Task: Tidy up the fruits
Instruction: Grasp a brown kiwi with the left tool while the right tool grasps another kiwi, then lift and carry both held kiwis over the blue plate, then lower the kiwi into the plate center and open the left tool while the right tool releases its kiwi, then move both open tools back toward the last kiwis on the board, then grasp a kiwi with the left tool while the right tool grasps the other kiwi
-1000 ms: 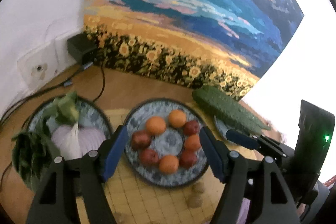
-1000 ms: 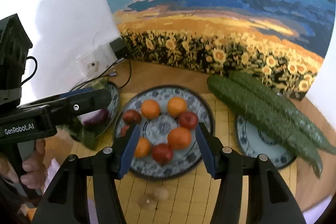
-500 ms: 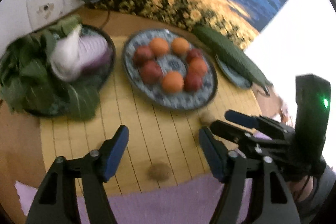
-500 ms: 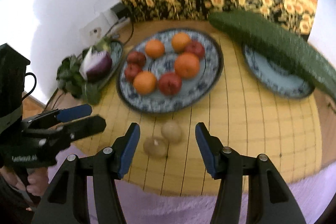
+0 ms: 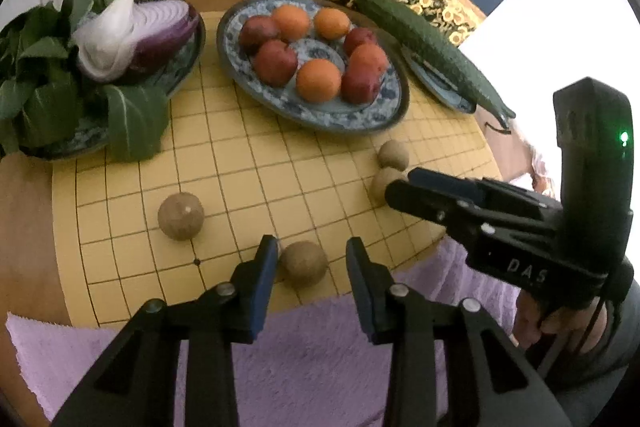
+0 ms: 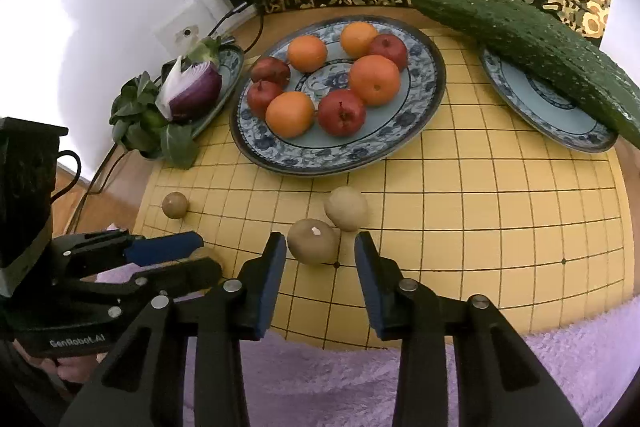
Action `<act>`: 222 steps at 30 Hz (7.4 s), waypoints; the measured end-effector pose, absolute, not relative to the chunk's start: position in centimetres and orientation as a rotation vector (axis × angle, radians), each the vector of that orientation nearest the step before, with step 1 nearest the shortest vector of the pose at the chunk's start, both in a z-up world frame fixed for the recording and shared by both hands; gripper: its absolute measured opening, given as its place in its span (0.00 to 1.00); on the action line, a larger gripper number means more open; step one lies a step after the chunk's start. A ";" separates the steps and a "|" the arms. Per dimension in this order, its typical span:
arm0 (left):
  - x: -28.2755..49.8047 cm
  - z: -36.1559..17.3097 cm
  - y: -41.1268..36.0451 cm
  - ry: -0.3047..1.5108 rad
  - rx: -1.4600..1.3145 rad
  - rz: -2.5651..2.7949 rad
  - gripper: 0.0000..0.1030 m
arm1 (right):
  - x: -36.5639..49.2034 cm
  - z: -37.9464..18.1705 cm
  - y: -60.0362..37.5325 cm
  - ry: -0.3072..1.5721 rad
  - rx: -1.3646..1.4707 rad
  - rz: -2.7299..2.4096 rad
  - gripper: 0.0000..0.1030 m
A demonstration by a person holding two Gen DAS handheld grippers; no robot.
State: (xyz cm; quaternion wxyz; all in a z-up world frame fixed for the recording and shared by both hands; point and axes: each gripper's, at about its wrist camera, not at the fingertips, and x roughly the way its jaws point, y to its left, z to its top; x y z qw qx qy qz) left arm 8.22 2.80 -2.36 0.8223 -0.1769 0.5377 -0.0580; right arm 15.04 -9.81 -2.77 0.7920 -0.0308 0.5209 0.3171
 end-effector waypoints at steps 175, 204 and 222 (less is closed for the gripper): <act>8.3 -2.3 8.3 1.086 -0.397 0.031 0.32 | 18.7 -2.6 -11.8 1.109 -0.009 0.611 0.40; 9.5 -1.0 8.2 1.046 -0.397 -0.011 0.24 | 18.7 -0.7 -11.3 1.074 0.035 0.700 0.24; 14.8 2.1 6.3 0.961 -0.358 -0.084 0.24 | 23.7 3.0 -9.8 0.946 0.060 0.741 0.24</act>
